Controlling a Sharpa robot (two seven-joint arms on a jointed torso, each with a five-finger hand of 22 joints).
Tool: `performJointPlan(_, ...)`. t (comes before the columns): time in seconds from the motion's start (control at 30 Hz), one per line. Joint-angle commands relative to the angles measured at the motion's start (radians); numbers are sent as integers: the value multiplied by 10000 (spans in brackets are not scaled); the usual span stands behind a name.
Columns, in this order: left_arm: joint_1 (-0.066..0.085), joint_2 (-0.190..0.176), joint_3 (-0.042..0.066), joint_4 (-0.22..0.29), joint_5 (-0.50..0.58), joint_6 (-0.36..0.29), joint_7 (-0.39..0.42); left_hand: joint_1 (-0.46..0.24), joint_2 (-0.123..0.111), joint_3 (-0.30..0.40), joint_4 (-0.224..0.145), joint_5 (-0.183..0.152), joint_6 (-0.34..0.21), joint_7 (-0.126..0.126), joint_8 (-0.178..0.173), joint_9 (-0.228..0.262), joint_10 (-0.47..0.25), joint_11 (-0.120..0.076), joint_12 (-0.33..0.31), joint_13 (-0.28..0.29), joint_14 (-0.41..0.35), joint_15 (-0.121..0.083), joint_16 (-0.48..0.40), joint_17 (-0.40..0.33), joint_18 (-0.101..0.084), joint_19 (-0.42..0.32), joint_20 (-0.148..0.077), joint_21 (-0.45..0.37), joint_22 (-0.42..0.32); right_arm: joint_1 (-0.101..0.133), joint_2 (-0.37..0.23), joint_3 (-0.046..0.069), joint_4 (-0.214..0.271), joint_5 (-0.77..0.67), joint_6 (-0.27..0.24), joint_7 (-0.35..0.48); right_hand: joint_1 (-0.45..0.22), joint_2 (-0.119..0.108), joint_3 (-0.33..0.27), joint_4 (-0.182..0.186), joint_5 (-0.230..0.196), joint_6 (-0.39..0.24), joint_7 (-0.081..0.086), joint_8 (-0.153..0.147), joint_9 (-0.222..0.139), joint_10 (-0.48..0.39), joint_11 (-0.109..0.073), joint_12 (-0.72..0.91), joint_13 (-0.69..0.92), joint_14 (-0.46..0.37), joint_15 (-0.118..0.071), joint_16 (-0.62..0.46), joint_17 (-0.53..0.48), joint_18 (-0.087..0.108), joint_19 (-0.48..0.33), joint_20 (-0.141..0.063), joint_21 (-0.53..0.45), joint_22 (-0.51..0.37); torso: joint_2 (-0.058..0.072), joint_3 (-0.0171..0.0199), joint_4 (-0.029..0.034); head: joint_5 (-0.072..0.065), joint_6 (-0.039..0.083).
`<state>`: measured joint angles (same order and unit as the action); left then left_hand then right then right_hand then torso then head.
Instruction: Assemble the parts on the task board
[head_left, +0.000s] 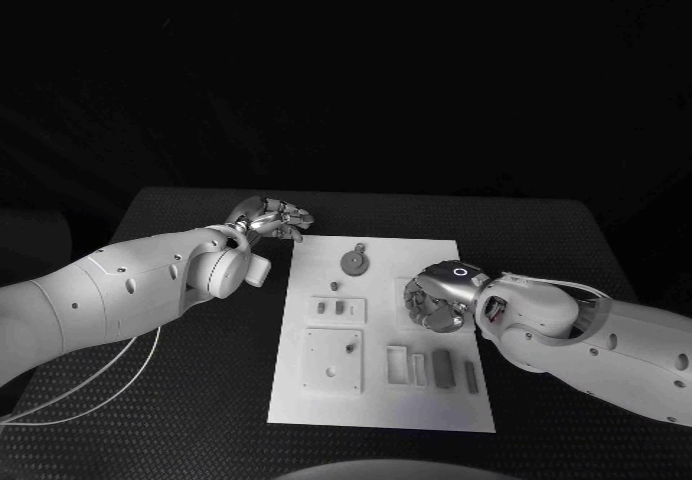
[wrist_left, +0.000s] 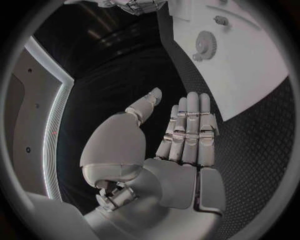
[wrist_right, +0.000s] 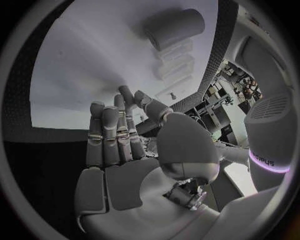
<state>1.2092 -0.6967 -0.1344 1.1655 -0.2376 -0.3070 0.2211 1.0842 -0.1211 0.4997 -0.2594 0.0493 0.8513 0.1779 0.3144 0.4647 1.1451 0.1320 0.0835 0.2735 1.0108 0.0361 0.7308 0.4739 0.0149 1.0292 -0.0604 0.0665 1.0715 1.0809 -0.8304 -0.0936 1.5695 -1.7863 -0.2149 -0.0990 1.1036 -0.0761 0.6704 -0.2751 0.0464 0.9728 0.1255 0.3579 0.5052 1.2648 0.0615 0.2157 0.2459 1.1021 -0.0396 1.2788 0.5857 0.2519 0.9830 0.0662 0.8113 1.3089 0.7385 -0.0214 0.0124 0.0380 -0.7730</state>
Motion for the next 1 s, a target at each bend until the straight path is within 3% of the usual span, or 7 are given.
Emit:
performJointPlan(0.03, 10, 2, 5, 33, 95, 169, 41, 0, 7, -50, -7, 11, -60, 25, -64, -11, -67, -11, -53, 14, -8, 29, -45, 16, -19, 12, 11, 23, -13, -67, 49, -31, 94, -279, 218, 87, 145, 267, 31, -130, 37, 181, -62, 124, 105, 118, -62, 3, -27, 4, -130, -1, -5, 99, 59, -55, 48, 149, -2, -4, 0, 3, -20)
performJointPlan(0.2, 10, -1, 5, 31, 95, 115, 55, 1, 11, -50, -7, 12, -56, 34, -61, -9, -72, -10, -56, 17, -7, 29, -47, 21, -18, 11, 11, 23, -14, -71, 37, -32, 93, -436, 154, -50, 239, 366, 46, -166, 39, 267, -101, 178, 163, 204, -113, 50, 34, 44, -181, 15, 8, 99, 89, -87, 67, 154, -1, 2, -4, 24, -38)
performJointPlan(0.77, 10, -2, 4, -7, 95, 84, 81, 29, 16, -54, -26, 12, -143, 51, -99, -21, -79, -8, -66, 43, 14, 23, -61, 64, -14, 25, 6, 33, -19, -70, -134, -20, 245, -475, -476, -62, 391, 354, 24, -181, 39, 340, -139, 232, 255, 254, -160, 81, 119, 45, -231, 24, 34, 99, 96, -123, 76, 157, -3, 10, -10, 55, -62)
performJointPlan(1.0, 10, 9, 4, -42, 95, 79, 79, 28, 14, -57, -27, 12, -143, 64, -98, -19, -86, -5, -72, 45, 16, 22, -64, 71, -14, 27, 6, 33, -19, 60, -331, 146, 593, -259, -435, -4, 417, 348, 23, -179, 39, 351, -143, 239, 270, 260, -165, 84, 133, 48, -237, 29, 41, 99, 100, -128, 78, 157, -2, 10, -11, 81, -54)
